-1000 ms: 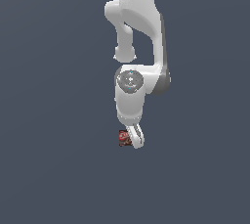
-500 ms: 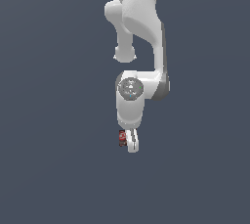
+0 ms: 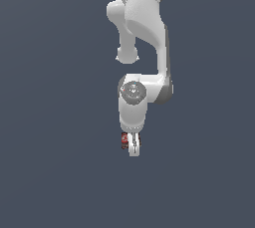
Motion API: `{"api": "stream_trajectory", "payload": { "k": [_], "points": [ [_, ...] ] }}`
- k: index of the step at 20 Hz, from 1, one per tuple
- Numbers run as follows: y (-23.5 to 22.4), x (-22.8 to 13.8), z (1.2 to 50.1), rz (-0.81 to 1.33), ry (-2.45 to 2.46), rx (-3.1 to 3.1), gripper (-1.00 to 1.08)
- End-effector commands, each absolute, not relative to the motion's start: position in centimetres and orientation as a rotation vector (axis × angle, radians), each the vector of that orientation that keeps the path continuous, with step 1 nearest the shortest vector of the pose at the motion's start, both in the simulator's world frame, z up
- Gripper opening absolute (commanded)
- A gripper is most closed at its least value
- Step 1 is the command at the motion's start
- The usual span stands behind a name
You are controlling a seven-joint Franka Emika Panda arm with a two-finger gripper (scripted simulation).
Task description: Pick up the object and move it to a goal position.
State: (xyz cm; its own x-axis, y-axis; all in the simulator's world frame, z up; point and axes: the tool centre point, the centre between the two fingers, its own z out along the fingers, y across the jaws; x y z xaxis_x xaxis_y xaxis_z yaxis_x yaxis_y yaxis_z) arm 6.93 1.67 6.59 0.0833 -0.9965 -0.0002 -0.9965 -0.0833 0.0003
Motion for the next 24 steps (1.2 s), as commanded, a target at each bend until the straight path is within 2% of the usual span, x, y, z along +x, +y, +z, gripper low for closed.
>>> {"api": "stream_trajectory", "payload": {
  "k": [1, 11, 17, 18, 24],
  "points": [
    [1.7, 6.9, 6.5, -0.001, -2.127, 2.312, 1.00],
    [1.6, 6.8, 2.3, -0.001, -2.132, 2.307, 1.00],
    [1.7, 6.9, 1.6, 0.000, -2.132, 2.307, 1.00],
    [1.7, 6.9, 1.6, 0.000, -2.132, 2.307, -1.00],
    [1.7, 6.9, 1.6, 0.000, -2.132, 2.307, -1.00]
  ]
}}
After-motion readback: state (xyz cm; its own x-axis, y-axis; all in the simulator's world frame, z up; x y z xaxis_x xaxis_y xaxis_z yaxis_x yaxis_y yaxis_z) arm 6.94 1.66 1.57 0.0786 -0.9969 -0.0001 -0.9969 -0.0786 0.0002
